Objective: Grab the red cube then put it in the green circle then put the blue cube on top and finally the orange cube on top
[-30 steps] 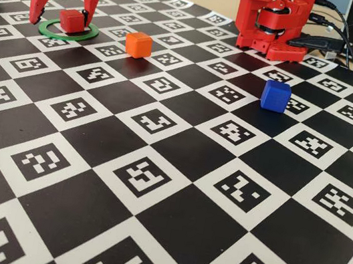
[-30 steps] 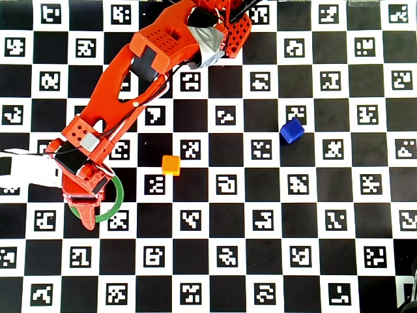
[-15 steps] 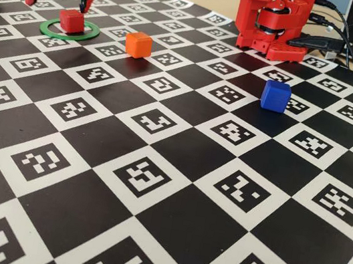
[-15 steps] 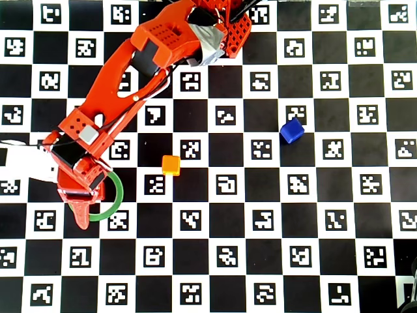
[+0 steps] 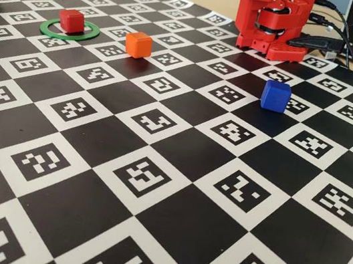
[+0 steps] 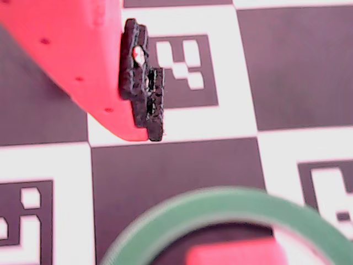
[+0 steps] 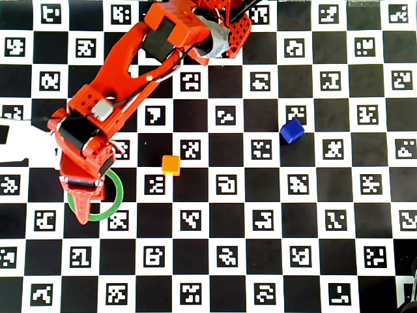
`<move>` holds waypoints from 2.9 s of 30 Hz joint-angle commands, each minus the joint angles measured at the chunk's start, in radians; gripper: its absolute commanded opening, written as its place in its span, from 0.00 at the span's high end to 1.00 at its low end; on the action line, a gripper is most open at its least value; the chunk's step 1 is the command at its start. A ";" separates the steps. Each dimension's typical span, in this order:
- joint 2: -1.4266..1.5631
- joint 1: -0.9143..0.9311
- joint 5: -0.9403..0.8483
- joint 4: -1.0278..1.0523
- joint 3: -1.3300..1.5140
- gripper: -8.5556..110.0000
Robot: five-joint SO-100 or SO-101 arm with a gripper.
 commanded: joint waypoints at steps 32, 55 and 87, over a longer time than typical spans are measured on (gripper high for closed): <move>0.861 -0.568 0.069 0.115 0.732 0.55; 1.012 -1.144 0.531 -0.029 0.893 0.55; 0.756 -1.359 0.667 -0.456 1.224 0.56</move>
